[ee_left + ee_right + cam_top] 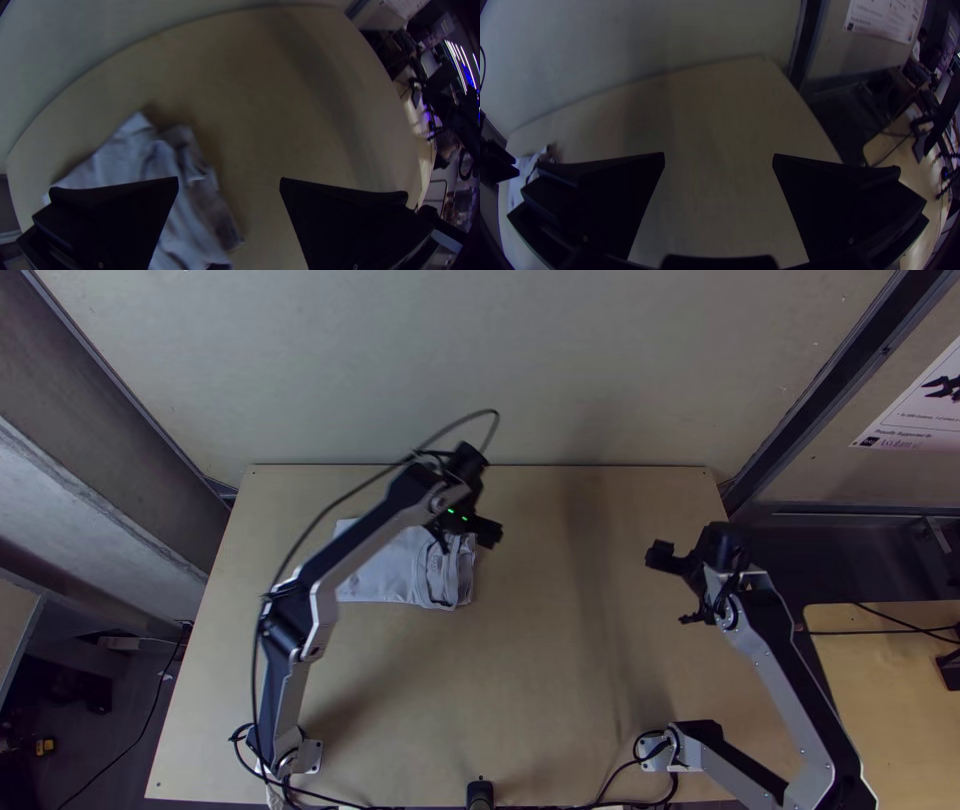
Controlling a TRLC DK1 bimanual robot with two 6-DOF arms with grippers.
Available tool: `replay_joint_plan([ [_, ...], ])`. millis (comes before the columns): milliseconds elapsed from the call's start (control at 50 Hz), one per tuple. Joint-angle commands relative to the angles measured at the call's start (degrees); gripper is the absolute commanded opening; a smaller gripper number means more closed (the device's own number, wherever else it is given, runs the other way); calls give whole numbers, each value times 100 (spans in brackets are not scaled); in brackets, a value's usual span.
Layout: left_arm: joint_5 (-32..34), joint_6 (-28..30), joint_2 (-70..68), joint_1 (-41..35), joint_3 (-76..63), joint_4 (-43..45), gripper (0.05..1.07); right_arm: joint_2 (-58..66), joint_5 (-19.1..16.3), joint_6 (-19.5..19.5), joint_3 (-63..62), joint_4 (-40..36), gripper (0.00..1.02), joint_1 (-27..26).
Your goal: Fold the t-shirt
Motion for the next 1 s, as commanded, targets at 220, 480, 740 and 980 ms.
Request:
replay_joint_plan([
  [220,-38,566,-2048,929,-1159,51,103,229,-34,-1079,1702,9,99,52],
  [480,-12,1234,-3929,2150,-2626,438,103,-87,-315,-1439,2326,176,99,-97],
  [740,76,2042,-5862,3653,-4481,1870,103,-1432,-808,-1641,1518,1424,99,-80],
  [980,-3,1893,-7708,3926,-6529,3795,103,-3233,-1124,-1800,-249,2804,99,43],
])
